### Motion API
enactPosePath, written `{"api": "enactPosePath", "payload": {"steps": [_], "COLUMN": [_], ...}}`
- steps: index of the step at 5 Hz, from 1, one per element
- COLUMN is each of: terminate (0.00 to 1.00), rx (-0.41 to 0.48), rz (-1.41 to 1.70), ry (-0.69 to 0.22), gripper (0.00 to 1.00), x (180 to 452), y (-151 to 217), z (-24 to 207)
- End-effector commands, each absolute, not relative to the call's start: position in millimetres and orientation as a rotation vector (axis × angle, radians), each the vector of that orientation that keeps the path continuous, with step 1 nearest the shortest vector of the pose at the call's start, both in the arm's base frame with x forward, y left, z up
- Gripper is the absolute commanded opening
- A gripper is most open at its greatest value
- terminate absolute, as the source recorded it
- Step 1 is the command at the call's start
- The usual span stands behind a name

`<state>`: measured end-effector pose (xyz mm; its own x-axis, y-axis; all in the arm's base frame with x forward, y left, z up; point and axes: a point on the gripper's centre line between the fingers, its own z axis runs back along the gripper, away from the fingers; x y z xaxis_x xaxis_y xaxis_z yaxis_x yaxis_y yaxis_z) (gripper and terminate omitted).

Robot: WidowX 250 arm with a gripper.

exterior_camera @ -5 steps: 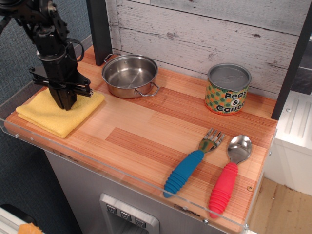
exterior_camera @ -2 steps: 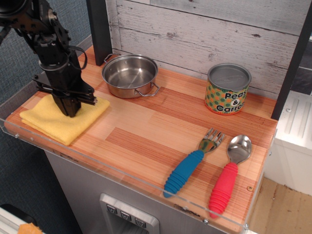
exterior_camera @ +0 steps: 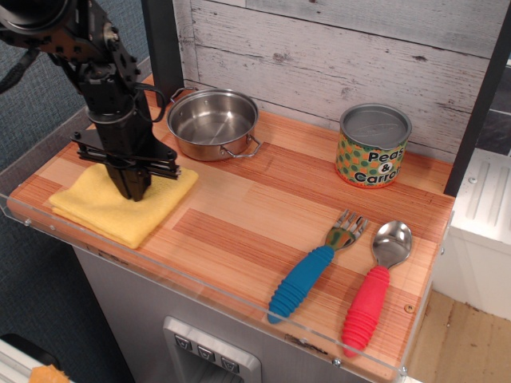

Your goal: Move the yellow cloth to the left of the blue fork

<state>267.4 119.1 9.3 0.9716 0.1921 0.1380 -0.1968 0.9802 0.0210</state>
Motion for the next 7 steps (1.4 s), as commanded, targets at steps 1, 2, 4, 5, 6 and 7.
{"api": "enactPosePath", "payload": {"steps": [1, 2, 4, 5, 6, 7], "terminate": [0.00, 0.00, 0.00, 0.00, 0.00, 0.00], "rx": [0.065, 0.059, 0.064, 0.056, 0.052, 0.038], "rz": [0.140, 0.133, 0.094, 0.076, 0.079, 0.126], "ry": [-0.184, -0.201, -0.199, -0.207, -0.209, -0.205], "gripper": [0.00, 0.00, 0.00, 0.00, 0.00, 0.00], "x": [271.0, 273.5, 277.2, 275.8, 276.1, 275.1], "y": [81.0, 68.3, 39.3, 27.2, 18.8, 13.2], "z": [16.8, 15.2, 12.2, 14.2, 14.5, 16.4]}}
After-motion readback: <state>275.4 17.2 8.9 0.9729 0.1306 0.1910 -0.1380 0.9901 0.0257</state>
